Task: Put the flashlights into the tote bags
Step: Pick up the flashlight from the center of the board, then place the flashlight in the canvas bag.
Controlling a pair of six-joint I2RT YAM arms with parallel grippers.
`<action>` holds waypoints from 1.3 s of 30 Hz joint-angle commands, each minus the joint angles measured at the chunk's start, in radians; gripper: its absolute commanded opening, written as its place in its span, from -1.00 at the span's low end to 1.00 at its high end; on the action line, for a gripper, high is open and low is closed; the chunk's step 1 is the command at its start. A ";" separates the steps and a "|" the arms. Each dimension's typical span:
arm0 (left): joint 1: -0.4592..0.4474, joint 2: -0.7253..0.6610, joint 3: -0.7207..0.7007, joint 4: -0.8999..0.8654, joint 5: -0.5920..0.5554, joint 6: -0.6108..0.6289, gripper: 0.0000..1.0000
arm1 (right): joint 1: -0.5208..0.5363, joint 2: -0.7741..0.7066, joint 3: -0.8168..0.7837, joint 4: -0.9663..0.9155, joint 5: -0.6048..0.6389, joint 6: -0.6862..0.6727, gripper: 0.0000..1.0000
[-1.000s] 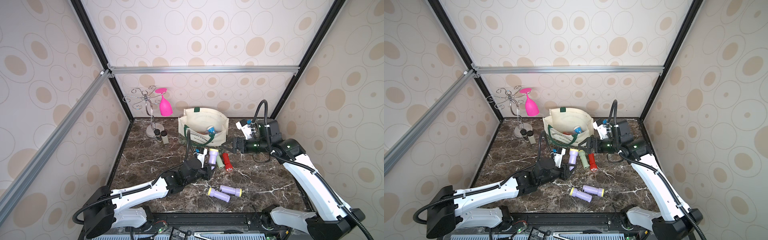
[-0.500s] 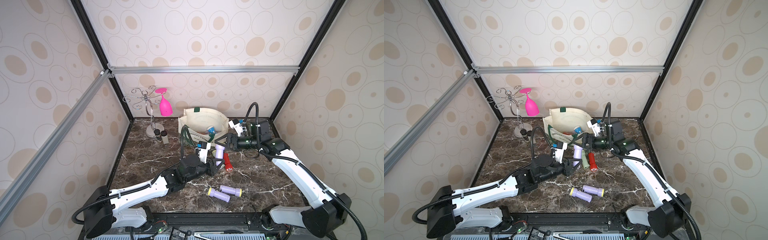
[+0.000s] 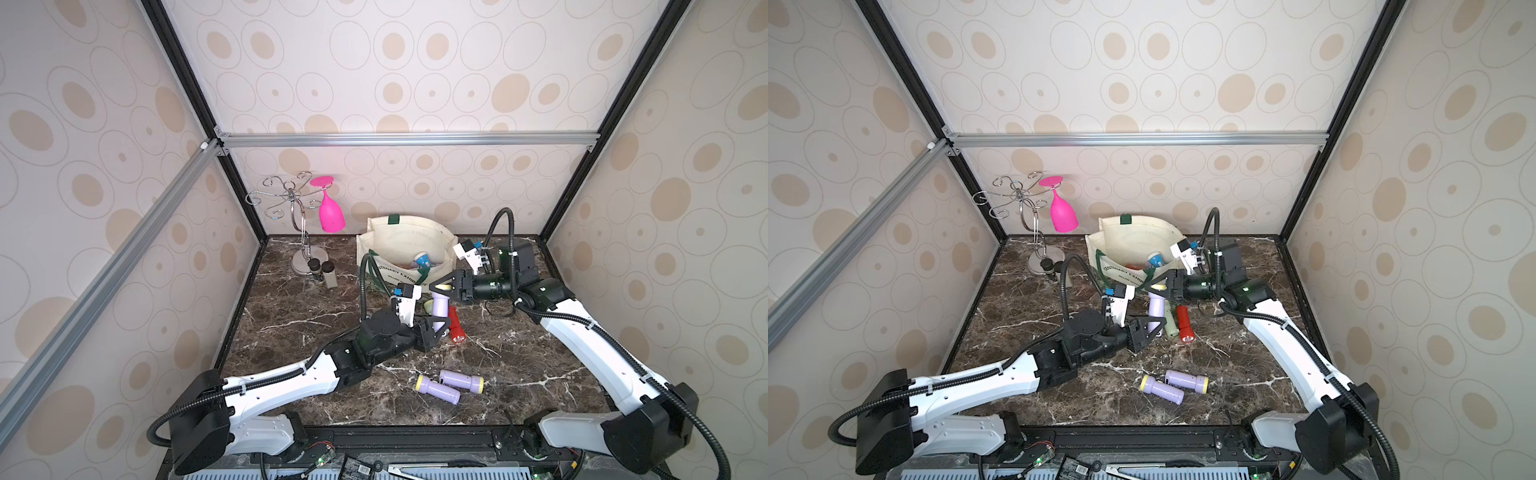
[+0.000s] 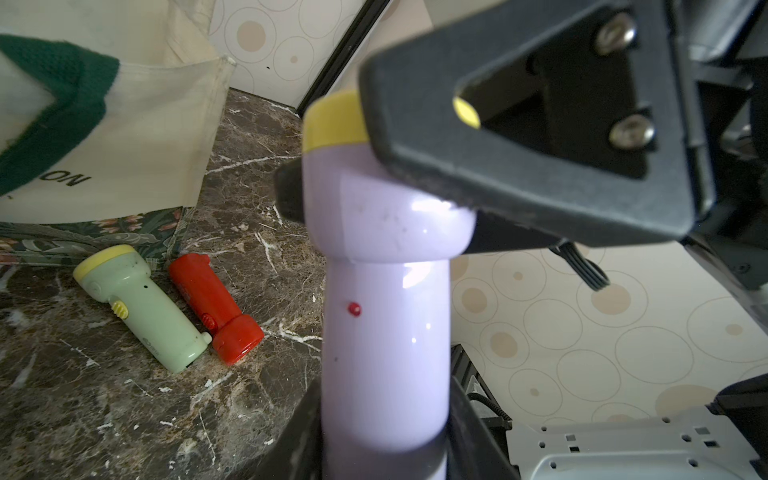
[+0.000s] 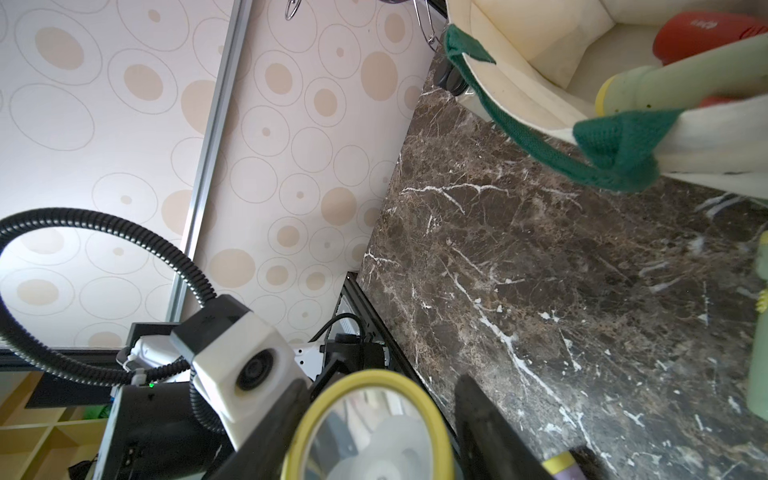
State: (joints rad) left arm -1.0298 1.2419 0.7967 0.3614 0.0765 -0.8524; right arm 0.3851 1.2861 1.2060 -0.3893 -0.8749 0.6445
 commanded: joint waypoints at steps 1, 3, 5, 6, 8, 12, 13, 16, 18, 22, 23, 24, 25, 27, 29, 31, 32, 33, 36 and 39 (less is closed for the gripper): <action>-0.003 -0.004 0.015 0.087 -0.013 -0.013 -0.83 | 0.005 0.003 0.003 0.000 -0.018 -0.013 0.04; -0.003 -0.006 0.013 0.087 -0.015 -0.014 -0.83 | 0.010 0.002 0.007 -0.009 -0.016 -0.022 -0.02; -0.003 -0.008 0.010 0.090 -0.018 -0.017 -0.84 | 0.013 0.002 0.012 -0.021 -0.016 -0.035 -0.13; -0.002 -0.009 0.009 0.091 -0.020 -0.018 -0.84 | 0.014 0.001 0.015 -0.027 -0.014 -0.040 -0.18; -0.003 -0.010 0.008 0.090 -0.024 -0.020 -0.84 | 0.015 0.001 0.021 -0.046 -0.008 -0.057 -0.35; -0.003 -0.015 0.004 0.083 -0.034 -0.022 -0.81 | 0.018 -0.006 0.052 -0.093 0.023 -0.104 -0.70; -0.003 -0.016 0.003 0.082 -0.036 -0.020 -0.74 | 0.018 -0.009 0.064 -0.113 0.041 -0.123 -0.76; -0.003 -0.021 -0.005 0.075 -0.047 -0.020 -0.22 | 0.017 -0.007 0.117 -0.179 0.100 -0.182 -0.89; -0.003 -0.027 -0.014 0.070 -0.058 -0.023 0.14 | 0.018 0.010 0.160 -0.220 0.144 -0.199 -0.98; -0.003 -0.046 -0.044 0.062 -0.086 -0.035 0.60 | 0.016 0.076 0.268 -0.306 0.258 -0.223 -1.00; -0.003 -0.053 -0.053 0.052 -0.099 -0.037 0.63 | 0.017 0.096 0.301 -0.321 0.284 -0.230 -1.00; -0.003 -0.063 -0.061 0.044 -0.112 -0.038 0.64 | 0.016 0.111 0.333 -0.328 0.304 -0.233 -1.00; -0.003 -0.074 -0.071 0.033 -0.125 -0.042 0.64 | 0.017 0.132 0.363 -0.331 0.327 -0.239 -1.00; -0.003 -0.095 -0.091 0.014 -0.146 -0.048 0.64 | 0.017 0.170 0.423 -0.332 0.372 -0.250 -1.00; -0.003 -0.108 -0.097 -0.023 -0.163 -0.048 0.64 | 0.017 0.226 0.493 -0.349 0.423 -0.271 -1.00; -0.003 -0.111 -0.096 -0.073 -0.184 -0.051 0.64 | 0.017 0.282 0.561 -0.368 0.469 -0.289 -1.00; -0.003 -0.111 -0.094 -0.110 -0.187 -0.051 0.64 | 0.017 0.312 0.597 -0.374 0.489 -0.296 -1.00; -0.003 -0.110 -0.094 -0.127 -0.188 -0.051 0.64 | 0.016 0.336 0.628 -0.376 0.501 -0.300 -1.00; -0.006 -0.102 -0.096 -0.160 -0.186 -0.063 0.63 | 0.017 0.407 0.703 -0.365 0.532 -0.301 -1.00; -0.010 -0.095 -0.118 -0.149 -0.180 -0.084 0.57 | 0.017 0.477 0.773 -0.351 0.556 -0.287 -1.00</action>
State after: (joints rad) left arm -1.0344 1.1442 0.6914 0.2455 -0.0864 -0.9066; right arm 0.4026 1.7256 1.9186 -0.7410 -0.3695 0.3687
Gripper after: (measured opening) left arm 0.795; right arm 0.481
